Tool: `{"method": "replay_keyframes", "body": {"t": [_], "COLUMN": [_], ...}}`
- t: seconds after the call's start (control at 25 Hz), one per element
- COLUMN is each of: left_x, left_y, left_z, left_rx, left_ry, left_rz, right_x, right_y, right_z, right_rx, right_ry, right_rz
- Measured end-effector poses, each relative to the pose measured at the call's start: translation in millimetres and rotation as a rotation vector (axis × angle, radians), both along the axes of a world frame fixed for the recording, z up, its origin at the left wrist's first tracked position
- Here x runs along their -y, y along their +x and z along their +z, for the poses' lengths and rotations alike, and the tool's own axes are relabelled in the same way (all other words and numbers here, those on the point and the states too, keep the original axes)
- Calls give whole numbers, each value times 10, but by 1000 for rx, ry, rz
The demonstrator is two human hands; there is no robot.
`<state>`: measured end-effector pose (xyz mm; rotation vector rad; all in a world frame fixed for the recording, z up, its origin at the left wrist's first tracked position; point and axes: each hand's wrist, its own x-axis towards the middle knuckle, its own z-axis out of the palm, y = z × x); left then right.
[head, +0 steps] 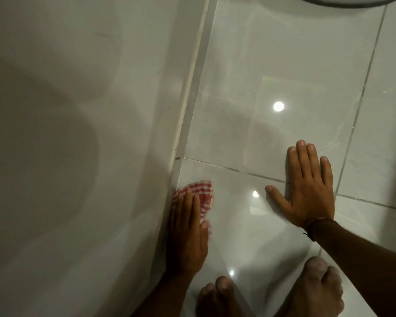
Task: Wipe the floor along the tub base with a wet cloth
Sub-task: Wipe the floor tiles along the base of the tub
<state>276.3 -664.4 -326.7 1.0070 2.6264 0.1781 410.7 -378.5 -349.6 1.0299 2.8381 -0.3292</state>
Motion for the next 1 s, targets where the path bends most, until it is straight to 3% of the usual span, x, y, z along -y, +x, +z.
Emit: {"method": "replay_keyframes", "body": {"t": [0.32,0.68,0.8,1.0], "left_x": [-514,-2466,-2422,-1626], "left_y": [-284,-1685,-1627,-1064], "left_z": [19,7,-12,-4], "left_rx": [47,18,-2,-27], "left_ry": [1,163,172,102], "left_rz": [8,-100,-105,-45], "right_x": [-5,-16,-21,-30], "right_y": [10,22,19,-4], "right_z": [-7,-35,-29,21], "right_rx": [14,45,40,33], "right_ry": [21,38,32,25], "right_rz": [7,8,7,6]}}
